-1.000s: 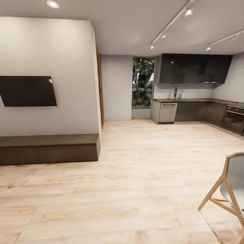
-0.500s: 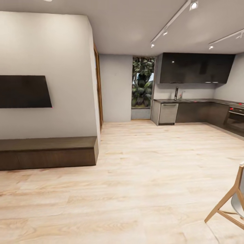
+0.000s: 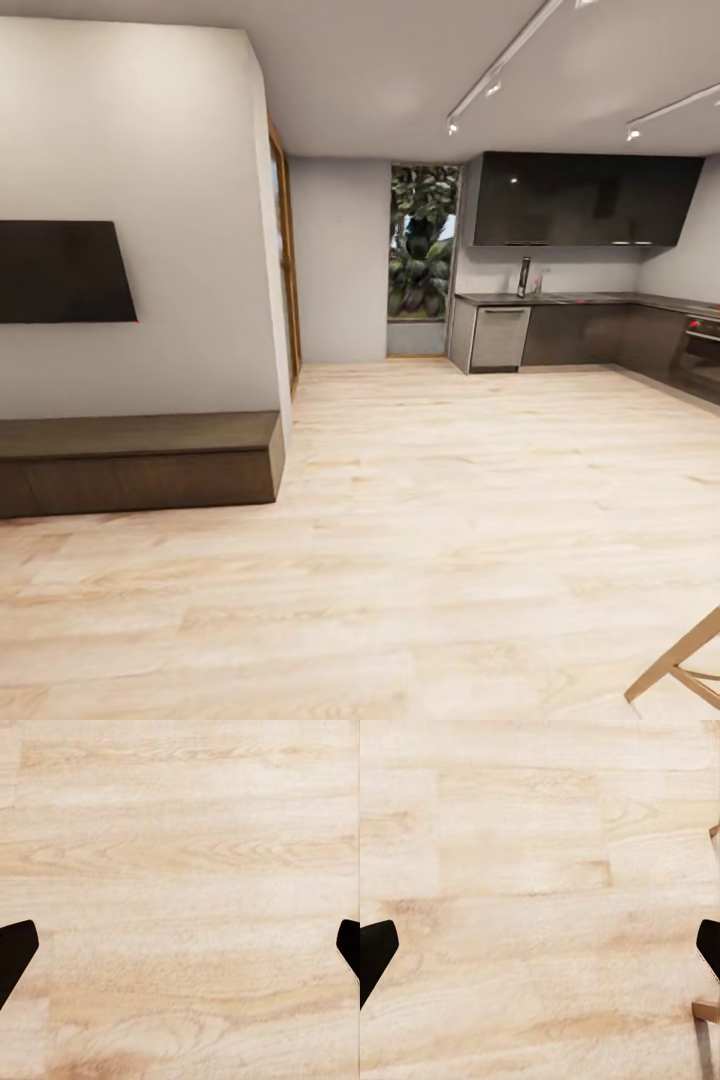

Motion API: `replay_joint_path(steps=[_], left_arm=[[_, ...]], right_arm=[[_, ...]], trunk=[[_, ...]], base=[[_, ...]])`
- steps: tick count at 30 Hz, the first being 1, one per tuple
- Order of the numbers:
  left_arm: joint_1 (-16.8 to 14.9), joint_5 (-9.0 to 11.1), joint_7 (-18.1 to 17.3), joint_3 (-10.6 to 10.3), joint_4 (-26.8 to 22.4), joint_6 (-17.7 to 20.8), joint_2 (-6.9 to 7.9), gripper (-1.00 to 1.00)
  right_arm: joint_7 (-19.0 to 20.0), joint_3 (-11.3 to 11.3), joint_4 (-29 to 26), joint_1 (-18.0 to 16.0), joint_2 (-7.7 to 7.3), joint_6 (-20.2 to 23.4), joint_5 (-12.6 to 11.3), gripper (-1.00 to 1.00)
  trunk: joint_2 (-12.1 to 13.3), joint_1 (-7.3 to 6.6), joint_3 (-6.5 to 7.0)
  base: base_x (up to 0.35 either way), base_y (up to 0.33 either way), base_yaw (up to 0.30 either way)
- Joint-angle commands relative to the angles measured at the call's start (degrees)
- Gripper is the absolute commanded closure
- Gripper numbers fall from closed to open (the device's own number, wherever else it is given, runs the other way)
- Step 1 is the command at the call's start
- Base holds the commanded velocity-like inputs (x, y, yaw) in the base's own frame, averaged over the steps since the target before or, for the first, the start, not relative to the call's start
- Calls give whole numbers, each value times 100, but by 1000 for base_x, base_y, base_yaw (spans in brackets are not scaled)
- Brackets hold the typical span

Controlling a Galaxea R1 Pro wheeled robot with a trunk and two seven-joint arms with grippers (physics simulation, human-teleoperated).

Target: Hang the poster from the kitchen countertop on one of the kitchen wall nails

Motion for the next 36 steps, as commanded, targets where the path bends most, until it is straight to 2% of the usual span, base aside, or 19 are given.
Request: replay_joint_path(steps=[1, 8, 23, 36], left_arm=[[2, 0, -3, 5, -8, -3, -1, -100], [2, 0, -3, 6, -8, -5, -1, -100], [2, 0, -3, 6, -8, -5, 1, -100], [2, 0, -3, 6, -8, -5, 0, -100]], right_arm=[[-3, 0, 5, -3, 0, -18, 2, -100], [-3, 0, 5, -3, -1, -18, 2, -100], [-3, 0, 2, -3, -1, -18, 2, -100], [-3, 0, -4, -3, -1, -22, 2, -100]], trunk=[[-3, 4, -5], [-3, 4, -4], [-3, 4, 30], [-3, 4, 35]], base=[[322, -118, 0], [322, -126, -85], [322, -137, -226], [322, -103, -37]])
